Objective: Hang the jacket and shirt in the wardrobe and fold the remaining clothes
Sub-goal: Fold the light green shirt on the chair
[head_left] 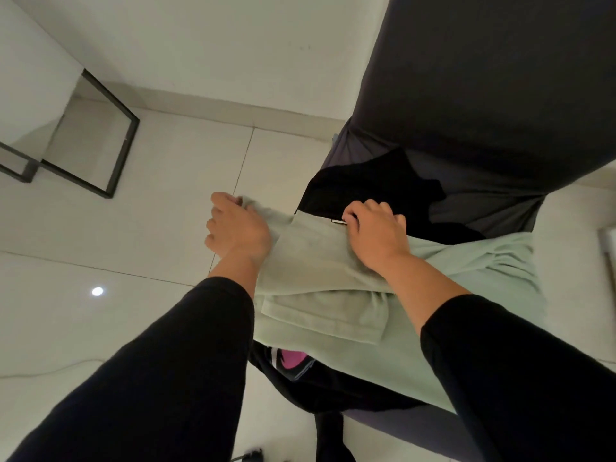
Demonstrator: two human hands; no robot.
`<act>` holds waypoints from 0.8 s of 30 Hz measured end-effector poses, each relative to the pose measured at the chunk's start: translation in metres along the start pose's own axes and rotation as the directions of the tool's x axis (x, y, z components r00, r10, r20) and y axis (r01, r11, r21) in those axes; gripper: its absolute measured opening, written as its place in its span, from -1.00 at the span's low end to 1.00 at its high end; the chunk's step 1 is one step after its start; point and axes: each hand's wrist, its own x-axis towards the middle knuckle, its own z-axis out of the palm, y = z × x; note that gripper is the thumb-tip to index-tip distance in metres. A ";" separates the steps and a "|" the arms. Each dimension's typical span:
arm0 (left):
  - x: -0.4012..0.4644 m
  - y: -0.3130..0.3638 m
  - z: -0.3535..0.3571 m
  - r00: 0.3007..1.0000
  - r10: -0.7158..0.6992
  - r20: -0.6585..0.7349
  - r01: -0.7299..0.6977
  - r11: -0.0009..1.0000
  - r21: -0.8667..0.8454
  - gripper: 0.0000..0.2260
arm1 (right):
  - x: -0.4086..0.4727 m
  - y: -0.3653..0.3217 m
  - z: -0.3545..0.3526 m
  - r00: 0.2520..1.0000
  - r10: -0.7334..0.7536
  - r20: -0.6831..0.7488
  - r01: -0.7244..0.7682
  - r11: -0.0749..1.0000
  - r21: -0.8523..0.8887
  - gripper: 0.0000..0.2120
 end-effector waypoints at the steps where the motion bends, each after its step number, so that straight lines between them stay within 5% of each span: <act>1: -0.006 0.005 0.001 0.999 0.018 -0.031 -0.016 0.998 0.055 -0.78 | -0.005 0.007 -0.002 1.000 0.013 -0.007 -0.013 1.000 0.009 -0.74; 4: -0.029 0.023 0.013 0.969 0.244 -0.040 -0.236 0.961 0.146 -0.69 | -0.022 0.032 -0.011 0.997 0.069 -0.041 -0.068 0.997 0.031 -0.73; 7: -0.063 0.045 0.035 0.878 0.469 0.097 -0.479 0.858 0.183 -0.74 | -0.040 0.065 -0.024 0.990 0.133 -0.050 -0.133 0.991 -0.006 -0.68; 13: -0.138 0.075 0.087 0.529 0.733 0.427 -0.837 0.534 0.120 -0.83 | -0.068 0.141 -0.059 0.976 0.217 -0.027 -0.218 0.953 -0.212 -0.61; 16: -0.166 0.082 0.113 0.410 0.763 0.499 -0.908 0.391 0.149 -0.78 | -0.075 0.170 -0.066 0.976 0.217 0.011 -0.199 0.913 -0.357 -0.66; 19: -0.177 0.093 0.131 0.383 0.757 0.529 -0.924 0.318 0.214 -0.70 | -0.076 0.191 -0.069 0.966 0.257 -0.009 -0.235 0.870 -0.433 -0.65; 24: -0.179 0.099 0.146 0.279 0.838 0.469 -0.944 0.151 0.292 -0.76 | -0.080 0.212 -0.069 0.881 0.472 -0.026 -0.457 0.836 -0.305 -0.66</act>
